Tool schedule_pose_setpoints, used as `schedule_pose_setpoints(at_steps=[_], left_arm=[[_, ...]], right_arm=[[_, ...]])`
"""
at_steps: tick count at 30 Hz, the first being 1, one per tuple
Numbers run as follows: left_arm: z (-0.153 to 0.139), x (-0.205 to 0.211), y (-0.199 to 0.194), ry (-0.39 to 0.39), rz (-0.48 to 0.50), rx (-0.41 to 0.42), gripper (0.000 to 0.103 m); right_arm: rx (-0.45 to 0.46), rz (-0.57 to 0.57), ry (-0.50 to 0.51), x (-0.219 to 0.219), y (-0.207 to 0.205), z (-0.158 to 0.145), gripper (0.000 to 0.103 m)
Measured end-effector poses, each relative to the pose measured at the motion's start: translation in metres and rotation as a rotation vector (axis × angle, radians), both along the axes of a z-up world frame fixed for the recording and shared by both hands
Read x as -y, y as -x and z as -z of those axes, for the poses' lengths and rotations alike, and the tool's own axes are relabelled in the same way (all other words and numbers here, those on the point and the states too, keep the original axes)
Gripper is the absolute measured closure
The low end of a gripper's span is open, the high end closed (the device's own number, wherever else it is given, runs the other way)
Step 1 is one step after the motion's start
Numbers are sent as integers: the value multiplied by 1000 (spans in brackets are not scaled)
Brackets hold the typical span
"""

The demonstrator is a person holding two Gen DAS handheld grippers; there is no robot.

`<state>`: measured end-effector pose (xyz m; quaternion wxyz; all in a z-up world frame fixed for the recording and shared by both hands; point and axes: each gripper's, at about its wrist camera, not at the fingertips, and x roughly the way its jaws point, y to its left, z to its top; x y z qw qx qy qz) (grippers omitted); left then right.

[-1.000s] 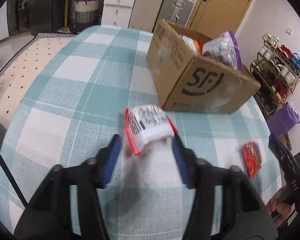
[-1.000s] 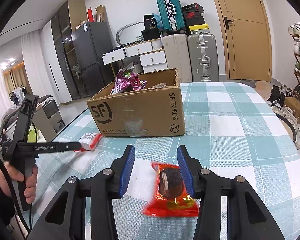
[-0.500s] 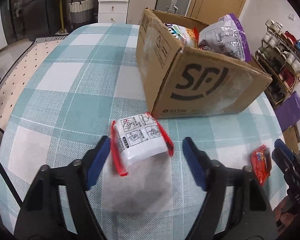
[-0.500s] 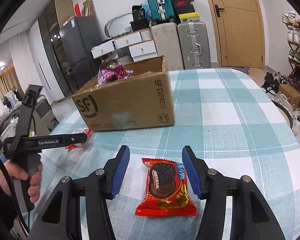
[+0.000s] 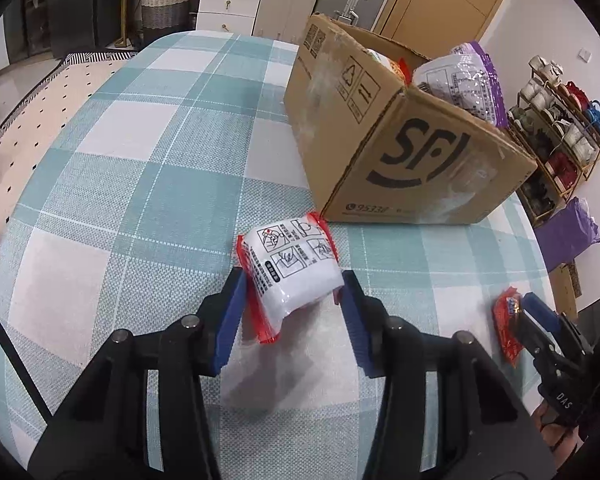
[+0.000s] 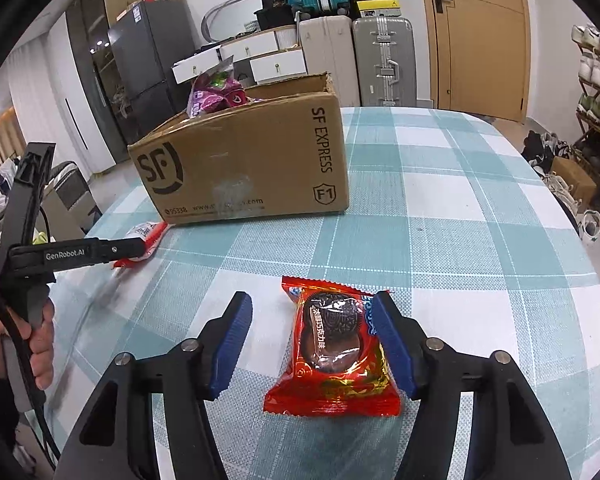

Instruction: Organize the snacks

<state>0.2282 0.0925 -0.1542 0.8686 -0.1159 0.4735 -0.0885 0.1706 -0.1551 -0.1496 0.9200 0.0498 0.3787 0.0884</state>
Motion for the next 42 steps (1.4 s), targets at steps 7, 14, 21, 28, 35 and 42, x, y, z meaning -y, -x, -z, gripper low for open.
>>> schedule_pose_setpoints(at_steps=[7,14,21,28,35,42], left_arm=[[1,-16,12,29,-8,2,59],[-6,-28,34,48,-3,35,64],[-2,-31,45,87,6,42,64],[-18,-33,57,124,22,96,64],[-50,-38,72,130,32,144,64],[-107,-37,70,105,62,220,64]], right_arm=[[-14,25,56,-4,-3,2,40],[-57,70,77,0,-10,7,37],[-103,49,25,6,-17,15,54],[-83,5,-20,5,-12,13,59],[29,-59,-50,-6,6,-34,59],[146,-145,-83,-16,9,-109,59]])
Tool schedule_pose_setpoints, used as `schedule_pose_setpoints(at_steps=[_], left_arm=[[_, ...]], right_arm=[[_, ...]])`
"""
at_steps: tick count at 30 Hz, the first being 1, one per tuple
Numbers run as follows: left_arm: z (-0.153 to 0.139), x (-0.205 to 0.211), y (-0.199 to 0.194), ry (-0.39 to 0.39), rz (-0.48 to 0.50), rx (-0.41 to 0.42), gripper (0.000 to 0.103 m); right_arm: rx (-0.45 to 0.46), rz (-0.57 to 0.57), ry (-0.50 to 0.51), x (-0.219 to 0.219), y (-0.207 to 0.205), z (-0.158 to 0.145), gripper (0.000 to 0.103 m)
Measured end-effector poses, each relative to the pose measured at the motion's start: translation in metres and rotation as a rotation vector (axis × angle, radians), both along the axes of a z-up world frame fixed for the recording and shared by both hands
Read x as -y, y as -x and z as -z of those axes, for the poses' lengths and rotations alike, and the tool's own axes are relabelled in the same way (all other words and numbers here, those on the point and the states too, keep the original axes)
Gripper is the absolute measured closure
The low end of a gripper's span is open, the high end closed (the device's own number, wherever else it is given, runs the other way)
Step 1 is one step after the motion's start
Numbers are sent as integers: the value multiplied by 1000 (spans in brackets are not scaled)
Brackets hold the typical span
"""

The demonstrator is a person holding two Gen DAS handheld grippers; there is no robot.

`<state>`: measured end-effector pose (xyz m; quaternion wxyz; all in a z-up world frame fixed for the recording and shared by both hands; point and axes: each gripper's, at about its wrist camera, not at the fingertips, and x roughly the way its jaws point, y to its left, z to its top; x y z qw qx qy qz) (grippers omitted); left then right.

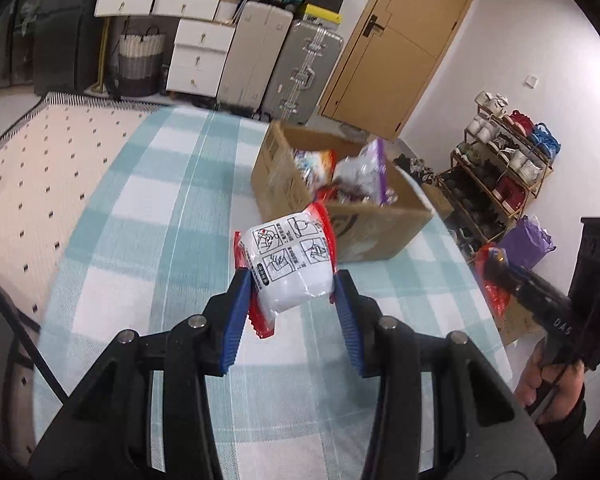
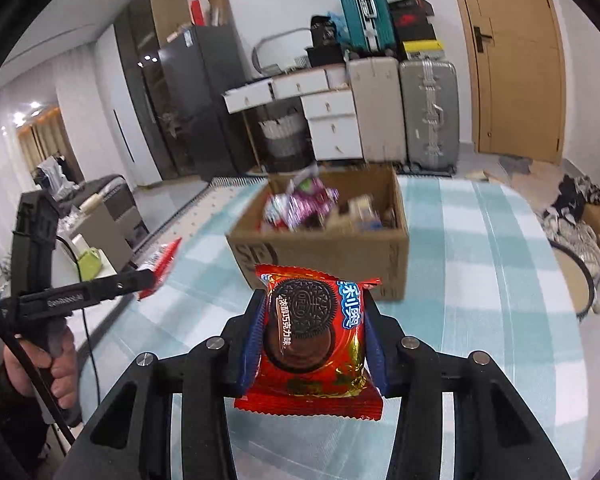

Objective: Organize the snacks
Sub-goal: 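Carry both held snacks over the box and lower them inside, then open both grippers to release the snacks into the box and withdraw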

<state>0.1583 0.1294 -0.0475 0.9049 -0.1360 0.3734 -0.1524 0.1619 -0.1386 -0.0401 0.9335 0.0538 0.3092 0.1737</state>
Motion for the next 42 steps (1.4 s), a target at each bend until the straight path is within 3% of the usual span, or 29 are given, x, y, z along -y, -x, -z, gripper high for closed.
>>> schedule_pose_setpoints(at_steps=[11,16,19,26,33,42], left_arm=[[-95,24,-58,-36,33,98,64],[-130,46,-93,-67,42,152,64],[-136,65,-119,-86,75,139,64],[-118,102,-171,-126,127,63,63],[-81,118,-193,-183,137,21,63],[-36,122,-221,-187,163,-41,63]], right_arm=[[101,-58,-47,1,-48,-99,59],[125,-53,-39,2,-81,-126,59],[114,-47,-47,4,-103,-133,59],[45,-26,-46,5,-168,-122,59],[-28,-23,-6,-1,-218,-84,59],[-95,-2,-23,8,-240,-33,59]])
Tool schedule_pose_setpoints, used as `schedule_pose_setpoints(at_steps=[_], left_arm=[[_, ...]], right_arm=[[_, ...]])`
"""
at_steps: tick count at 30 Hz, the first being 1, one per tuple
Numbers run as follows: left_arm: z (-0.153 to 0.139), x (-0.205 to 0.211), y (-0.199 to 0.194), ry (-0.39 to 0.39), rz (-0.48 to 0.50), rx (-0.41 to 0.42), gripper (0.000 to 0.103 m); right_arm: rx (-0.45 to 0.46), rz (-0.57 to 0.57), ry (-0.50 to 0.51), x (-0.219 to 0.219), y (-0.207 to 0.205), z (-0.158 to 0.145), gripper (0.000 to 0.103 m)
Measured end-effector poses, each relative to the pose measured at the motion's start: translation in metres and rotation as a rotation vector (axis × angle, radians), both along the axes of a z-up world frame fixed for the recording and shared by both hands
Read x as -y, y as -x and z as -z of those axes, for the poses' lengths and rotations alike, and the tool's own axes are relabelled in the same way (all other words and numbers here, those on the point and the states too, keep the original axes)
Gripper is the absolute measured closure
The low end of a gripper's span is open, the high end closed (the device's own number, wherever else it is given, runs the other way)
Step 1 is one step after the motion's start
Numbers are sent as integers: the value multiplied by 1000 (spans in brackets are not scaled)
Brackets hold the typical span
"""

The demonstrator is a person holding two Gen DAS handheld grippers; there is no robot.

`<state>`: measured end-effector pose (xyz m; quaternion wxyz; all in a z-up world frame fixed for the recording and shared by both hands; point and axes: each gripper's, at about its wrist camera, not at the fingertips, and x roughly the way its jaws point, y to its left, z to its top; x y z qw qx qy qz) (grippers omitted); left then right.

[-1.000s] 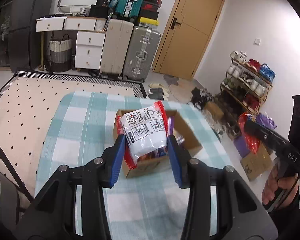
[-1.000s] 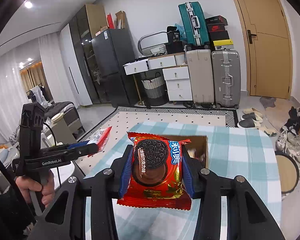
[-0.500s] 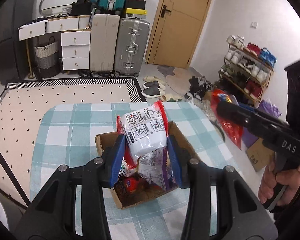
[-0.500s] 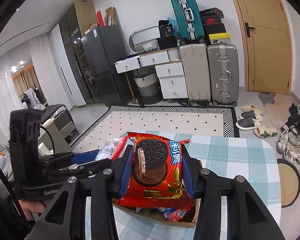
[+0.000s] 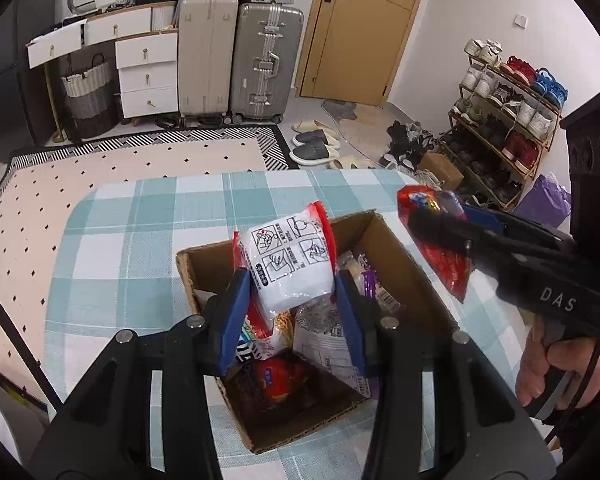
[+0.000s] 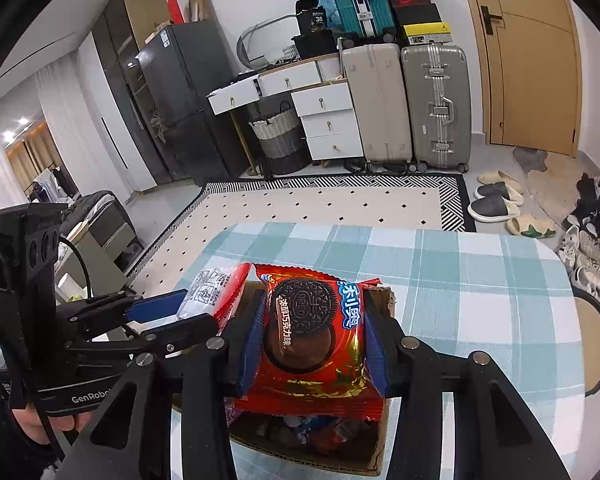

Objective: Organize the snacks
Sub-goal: 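Open both grippers to release the snacks into the box and withdraw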

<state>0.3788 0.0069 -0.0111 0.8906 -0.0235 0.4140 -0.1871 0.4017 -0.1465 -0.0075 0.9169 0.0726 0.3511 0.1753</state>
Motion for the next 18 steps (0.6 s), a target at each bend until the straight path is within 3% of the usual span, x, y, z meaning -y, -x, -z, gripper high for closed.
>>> schedule_pose_setpoints(at_steps=[8,13,15,18], left_arm=[[12,10,-5,-47,30,-2,57],[10,10,-1,-77,21,12,31],[8,7,3,-79,19,31,29],[3,4,11,-89,25,42,26]], right_arm=[[-24,-30,-1,-5,-12,24,58],[-9,-22,20,-3,-9,29,38],[5,-27,9,-1,-4,25,38],[31,-30,-4,3,9,18,29]])
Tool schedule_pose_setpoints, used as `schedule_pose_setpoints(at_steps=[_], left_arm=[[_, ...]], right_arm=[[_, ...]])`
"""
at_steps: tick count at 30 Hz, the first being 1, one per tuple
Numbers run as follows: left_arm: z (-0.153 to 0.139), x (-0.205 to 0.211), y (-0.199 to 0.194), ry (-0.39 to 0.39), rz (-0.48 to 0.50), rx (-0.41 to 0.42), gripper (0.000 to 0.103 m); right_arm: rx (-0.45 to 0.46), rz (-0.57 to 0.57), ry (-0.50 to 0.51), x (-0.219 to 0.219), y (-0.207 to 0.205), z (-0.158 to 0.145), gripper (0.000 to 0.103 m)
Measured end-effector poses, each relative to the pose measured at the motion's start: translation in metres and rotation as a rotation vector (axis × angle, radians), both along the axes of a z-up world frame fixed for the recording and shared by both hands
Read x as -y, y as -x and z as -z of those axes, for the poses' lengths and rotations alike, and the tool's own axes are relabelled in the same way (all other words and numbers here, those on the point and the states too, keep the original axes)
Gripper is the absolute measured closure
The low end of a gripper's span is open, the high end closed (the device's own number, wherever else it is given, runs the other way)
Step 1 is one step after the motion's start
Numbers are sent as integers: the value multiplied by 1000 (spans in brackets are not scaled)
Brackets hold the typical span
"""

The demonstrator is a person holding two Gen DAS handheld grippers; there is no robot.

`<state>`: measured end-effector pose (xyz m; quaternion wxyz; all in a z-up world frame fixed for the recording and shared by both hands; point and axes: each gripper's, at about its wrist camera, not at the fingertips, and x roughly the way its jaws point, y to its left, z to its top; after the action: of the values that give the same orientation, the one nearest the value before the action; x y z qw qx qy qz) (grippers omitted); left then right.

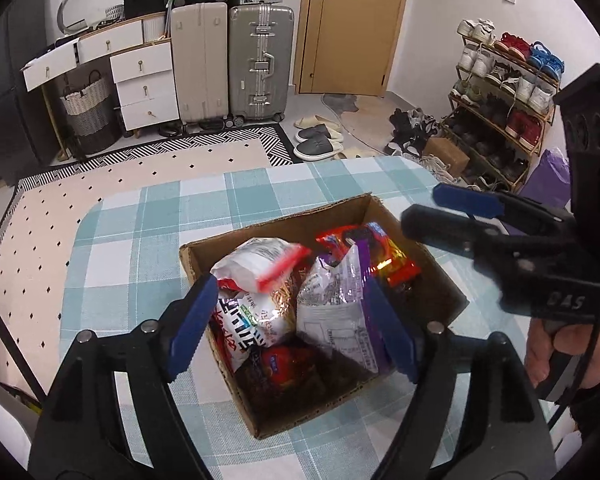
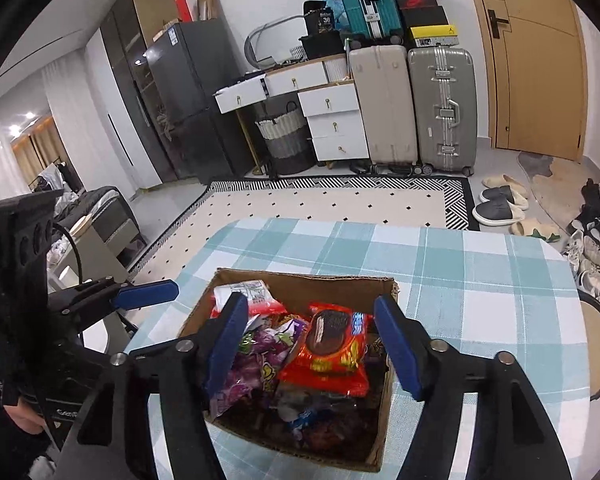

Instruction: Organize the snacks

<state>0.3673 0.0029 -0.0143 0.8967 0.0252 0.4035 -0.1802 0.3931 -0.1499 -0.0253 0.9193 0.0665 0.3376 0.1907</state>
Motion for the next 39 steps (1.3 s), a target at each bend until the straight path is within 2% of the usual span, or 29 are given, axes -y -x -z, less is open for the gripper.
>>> schedule_pose_setpoints(at_steps=[5,13,16,19,21,24,26,28,33,35,39], left_arm=[[-15,-5,21,-4,-9,35,24],[-37,-8,53,-34,-10,88,23],[-47,-16,67,-9,-33,117,23],[-56,-32,89,40,-68,184,23],[-60,-42,106,45,-117,243,20],[-59,-52,132,60,-165,306,16],[-54,-58,148,54,-193,332,6],[-49,-66,167,56,-219,371,1],[-37,-82,211,42,-243,452,1],[-32,-88,225,43,-253,468,1],[-17,-97,249,37,-272,486,1]], right_arm=[[72,-6,14,1,31,-20,27],[135,-14,12,2,79,-42,25],[177,-7,9,4,101,-51,23],[234,-6,-5,9,123,-58,16],[270,-20,-11,11,138,-62,14],[340,-3,-12,14,166,-64,6],[365,-5,-21,16,181,-61,5],[378,-7,-19,16,194,-56,3],[466,-10,-65,22,240,-40,1],[482,8,-52,23,253,-32,0],[450,66,-48,30,269,-13,0]])
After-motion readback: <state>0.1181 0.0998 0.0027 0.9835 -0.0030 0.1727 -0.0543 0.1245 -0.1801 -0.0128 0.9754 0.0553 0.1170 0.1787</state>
